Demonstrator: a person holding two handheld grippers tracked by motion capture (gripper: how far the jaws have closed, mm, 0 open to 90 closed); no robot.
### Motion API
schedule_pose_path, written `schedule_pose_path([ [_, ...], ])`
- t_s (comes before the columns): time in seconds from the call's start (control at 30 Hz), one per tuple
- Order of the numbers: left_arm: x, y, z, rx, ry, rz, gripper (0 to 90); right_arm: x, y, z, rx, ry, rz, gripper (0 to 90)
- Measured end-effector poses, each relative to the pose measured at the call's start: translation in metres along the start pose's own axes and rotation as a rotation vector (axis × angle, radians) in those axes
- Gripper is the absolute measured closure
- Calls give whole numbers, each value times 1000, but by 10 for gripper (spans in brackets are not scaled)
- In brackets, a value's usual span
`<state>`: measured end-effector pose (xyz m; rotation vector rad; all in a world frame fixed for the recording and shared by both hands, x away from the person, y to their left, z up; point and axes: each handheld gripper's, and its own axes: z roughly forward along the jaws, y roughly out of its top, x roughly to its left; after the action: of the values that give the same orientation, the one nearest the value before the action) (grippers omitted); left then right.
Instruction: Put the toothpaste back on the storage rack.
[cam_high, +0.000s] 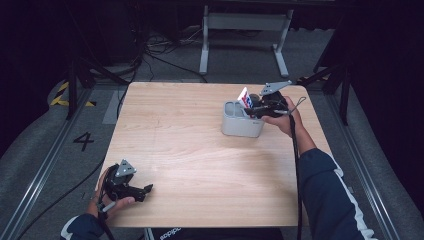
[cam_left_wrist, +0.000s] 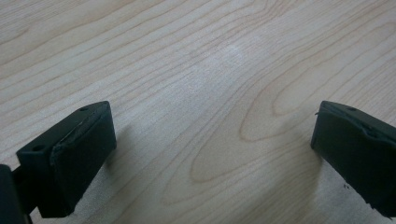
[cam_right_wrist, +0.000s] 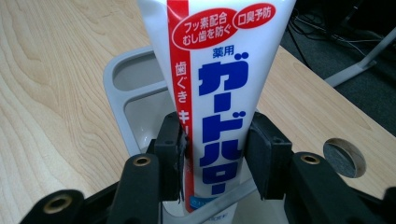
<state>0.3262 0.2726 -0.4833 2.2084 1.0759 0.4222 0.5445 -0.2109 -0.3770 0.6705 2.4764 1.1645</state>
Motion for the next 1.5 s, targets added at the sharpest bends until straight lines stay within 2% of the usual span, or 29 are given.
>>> schedule_pose_path([
  [0.37,0,0,0,2,-3,-6,3,1,-1,-5,-1,1,1,610],
  [0.5,0,0,0,2,-3,-6,4,3,1,-2,-9,22,-8,616],
  [0.57,0,0,0,2,-3,-6,4,5,2,2,-1,5,-13,615],
  [0.7,-1,0,0,1,-4,-13,4,6,3,5,-2,9,-7,613],
  [0.9,-1,0,0,1,-3,-8,4,3,-3,7,48,2,3,599],
  [1.03,-1,0,0,1,-3,-9,4,2,-4,7,48,2,12,587],
  [1.07,-1,0,0,1,-3,-8,4,3,-4,7,58,-7,13,556],
  [1.1,-1,0,0,1,-3,-9,4,2,-4,7,56,-14,14,523],
  [1.2,-1,0,0,1,-3,-9,4,1,-2,1,-13,0,47,592],
  [1.23,-1,0,0,1,-2,-9,4,1,-1,-1,-20,-16,52,572],
  [1.33,-1,0,0,1,-2,-9,4,2,1,-2,-11,-28,40,549],
  [1.5,-1,0,0,1,-3,-13,4,2,1,-5,-24,-23,50,520],
])
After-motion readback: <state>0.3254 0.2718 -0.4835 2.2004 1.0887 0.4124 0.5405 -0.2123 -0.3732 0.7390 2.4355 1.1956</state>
